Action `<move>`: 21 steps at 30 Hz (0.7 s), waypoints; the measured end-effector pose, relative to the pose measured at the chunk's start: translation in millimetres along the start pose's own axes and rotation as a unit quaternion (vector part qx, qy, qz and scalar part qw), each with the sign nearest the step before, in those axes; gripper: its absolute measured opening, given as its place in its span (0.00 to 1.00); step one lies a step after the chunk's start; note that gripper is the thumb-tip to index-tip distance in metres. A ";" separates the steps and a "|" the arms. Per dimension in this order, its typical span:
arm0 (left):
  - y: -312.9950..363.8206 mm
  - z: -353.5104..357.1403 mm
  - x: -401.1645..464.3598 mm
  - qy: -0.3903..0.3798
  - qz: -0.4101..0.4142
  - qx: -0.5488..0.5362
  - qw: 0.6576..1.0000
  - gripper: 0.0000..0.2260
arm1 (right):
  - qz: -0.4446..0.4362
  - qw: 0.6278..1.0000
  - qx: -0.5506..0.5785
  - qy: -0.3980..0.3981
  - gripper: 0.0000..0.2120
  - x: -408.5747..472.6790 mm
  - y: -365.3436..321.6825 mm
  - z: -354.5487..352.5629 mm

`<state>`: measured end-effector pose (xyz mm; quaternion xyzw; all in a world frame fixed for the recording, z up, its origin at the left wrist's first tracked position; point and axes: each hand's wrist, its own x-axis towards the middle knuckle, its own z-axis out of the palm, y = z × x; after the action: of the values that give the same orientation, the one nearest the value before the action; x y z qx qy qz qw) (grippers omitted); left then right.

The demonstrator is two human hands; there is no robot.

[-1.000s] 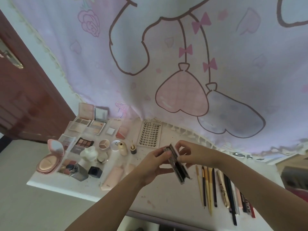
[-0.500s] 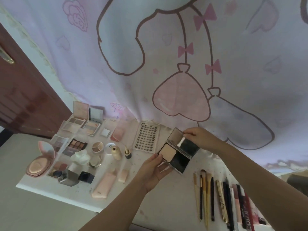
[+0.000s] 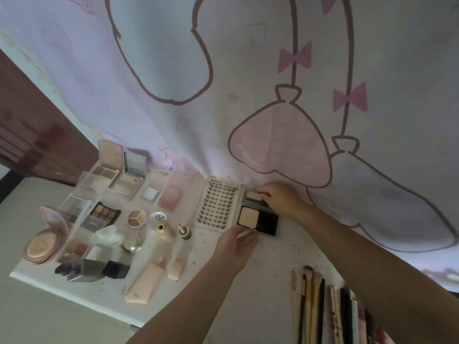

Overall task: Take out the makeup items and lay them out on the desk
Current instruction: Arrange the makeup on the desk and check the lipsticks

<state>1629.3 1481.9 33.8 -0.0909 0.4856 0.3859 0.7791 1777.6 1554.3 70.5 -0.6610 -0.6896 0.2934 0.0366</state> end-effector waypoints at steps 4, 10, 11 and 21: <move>3.4 1.4 2.4 0.003 -0.001 0.012 1.000 0.04 | 0.002 1.000 -0.006 0.005 0.13 4.8 4.6 1.1; -0.8 -0.8 -8.1 0.040 -0.002 0.174 0.984 0.03 | 0.009 0.999 0.001 0.034 0.14 -21.2 1.2 -14.0; -6.3 -2.7 -10.6 0.048 0.010 0.247 0.968 0.04 | 0.006 0.999 0.009 0.053 0.15 -33.0 2.8 -17.5; -112.4 -20.3 -28.2 -0.086 0.180 0.875 0.442 0.11 | 0.198 0.979 0.047 -0.017 0.11 -196.9 45.1 55.8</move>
<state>1686.4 1379.9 20.5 0.7620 0.5015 -0.1058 0.3958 1817.5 1348.6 70.5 -0.7769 -0.5310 0.3384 -0.0027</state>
